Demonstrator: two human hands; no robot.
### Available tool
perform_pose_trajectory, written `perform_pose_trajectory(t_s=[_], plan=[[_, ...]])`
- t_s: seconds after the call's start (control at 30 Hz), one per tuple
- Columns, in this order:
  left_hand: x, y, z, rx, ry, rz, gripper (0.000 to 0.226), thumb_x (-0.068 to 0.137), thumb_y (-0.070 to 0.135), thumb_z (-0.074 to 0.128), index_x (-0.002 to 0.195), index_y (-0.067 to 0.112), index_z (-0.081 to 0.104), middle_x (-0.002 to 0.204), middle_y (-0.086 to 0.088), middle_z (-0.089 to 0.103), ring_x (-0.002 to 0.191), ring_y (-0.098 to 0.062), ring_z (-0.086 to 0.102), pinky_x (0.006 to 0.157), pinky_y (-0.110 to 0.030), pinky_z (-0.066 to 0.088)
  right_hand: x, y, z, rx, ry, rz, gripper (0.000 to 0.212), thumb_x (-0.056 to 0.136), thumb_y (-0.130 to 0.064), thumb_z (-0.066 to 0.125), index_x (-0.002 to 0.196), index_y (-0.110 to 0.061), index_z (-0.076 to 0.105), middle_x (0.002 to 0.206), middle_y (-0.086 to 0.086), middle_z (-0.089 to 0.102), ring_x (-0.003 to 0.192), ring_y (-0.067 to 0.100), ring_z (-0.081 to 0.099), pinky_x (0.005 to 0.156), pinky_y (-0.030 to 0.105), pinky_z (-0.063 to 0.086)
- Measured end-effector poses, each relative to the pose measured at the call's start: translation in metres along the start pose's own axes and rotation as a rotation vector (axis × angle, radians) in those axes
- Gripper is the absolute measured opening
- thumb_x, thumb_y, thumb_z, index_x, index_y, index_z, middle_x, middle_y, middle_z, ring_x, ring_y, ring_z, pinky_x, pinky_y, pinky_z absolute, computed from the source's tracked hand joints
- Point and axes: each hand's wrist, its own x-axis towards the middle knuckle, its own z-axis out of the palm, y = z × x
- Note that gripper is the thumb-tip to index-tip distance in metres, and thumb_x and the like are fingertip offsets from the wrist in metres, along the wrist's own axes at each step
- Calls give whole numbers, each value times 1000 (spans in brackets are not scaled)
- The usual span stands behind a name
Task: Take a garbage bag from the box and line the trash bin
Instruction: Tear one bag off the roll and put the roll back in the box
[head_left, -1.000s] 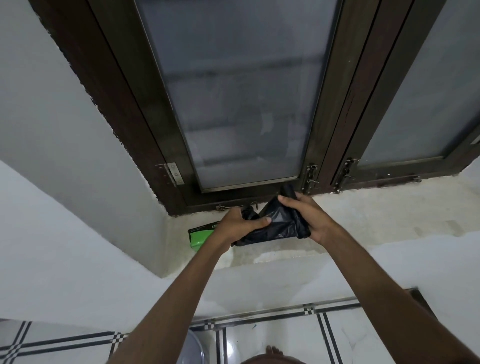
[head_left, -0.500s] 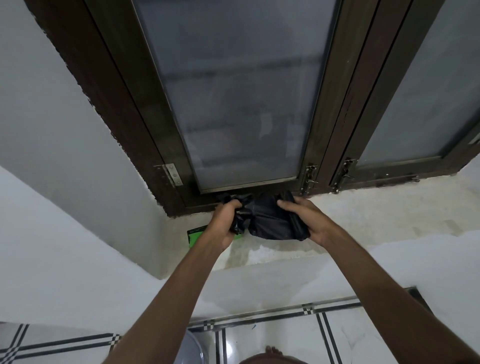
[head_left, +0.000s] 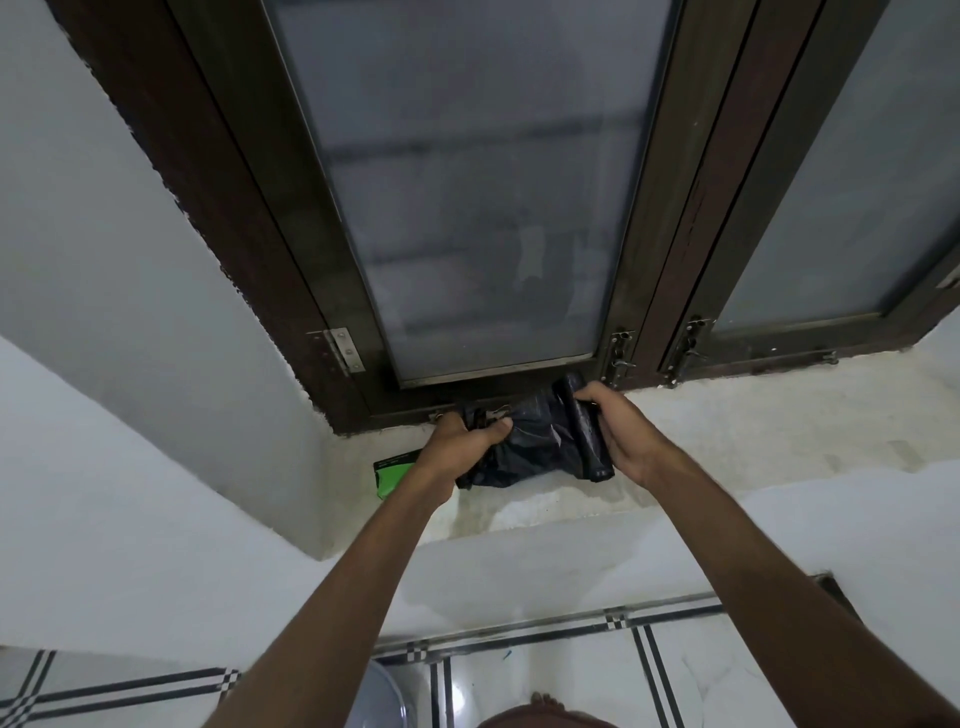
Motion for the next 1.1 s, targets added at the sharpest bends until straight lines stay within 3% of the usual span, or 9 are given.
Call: perform_pose_trajectory(t_s=[0.07,0.13,0.27,0.4,0.5,0.63,0.87,0.97,1.1], plan=[[-4,1,2,-102,-23,-7,40,87,38,69,120,18,60,119,-3,66,111,-23,61,98,-38,49,0,0,2,5,-10,-14,21,95,-23,48,102,-9,62,95,17,66,86,30,63,84,41,48],[-5,1,6,-224,-48,-3,34,93,31,64,122,15,59,119,-4,67,110,-22,62,94,-36,50,1,2,3,-60,-18,-72,14,94,-14,56,104,-9,64,98,17,69,86,28,66,81,39,51],[-9,2,14,-357,-28,49,27,95,21,61,121,13,60,114,-6,70,103,-21,66,86,-37,54,1,2,7,-189,26,-208,30,87,0,70,116,-8,65,105,10,73,95,22,71,72,26,56],[-11,-4,25,-303,-7,79,23,96,20,60,117,11,56,89,-7,69,67,-23,61,54,-32,44,2,-3,9,-296,108,-281,23,91,0,65,109,-14,64,100,5,72,94,18,69,69,23,55],[-10,-6,35,-271,-6,76,20,97,20,58,115,12,53,85,-7,66,51,-15,56,40,-20,36,6,-4,12,-398,172,-308,25,91,-2,66,109,-18,61,100,4,69,98,21,67,81,32,55],[-10,-5,39,-268,-31,142,21,98,15,56,119,13,57,105,-5,68,84,-15,64,68,-27,50,8,-4,15,-497,236,-305,31,90,-5,67,116,-18,58,105,4,66,102,22,63,88,33,52],[-16,1,43,-240,18,123,9,100,20,52,107,25,56,97,-1,67,79,-12,61,66,-27,44,8,-9,16,-604,284,-326,38,90,-7,66,126,-16,56,109,2,62,103,21,60,93,36,51],[-19,11,37,-260,-25,161,19,95,42,56,105,26,61,104,2,71,90,-10,67,76,-29,54,7,-12,16,-571,283,-338,34,90,-9,66,121,-19,57,110,2,65,103,22,63,94,41,53],[-15,14,36,111,74,338,25,89,37,66,97,13,70,94,-7,74,90,-21,70,86,-39,55,6,-10,17,-535,298,-344,28,90,-8,64,114,-19,58,106,6,66,101,24,64,91,44,55]])
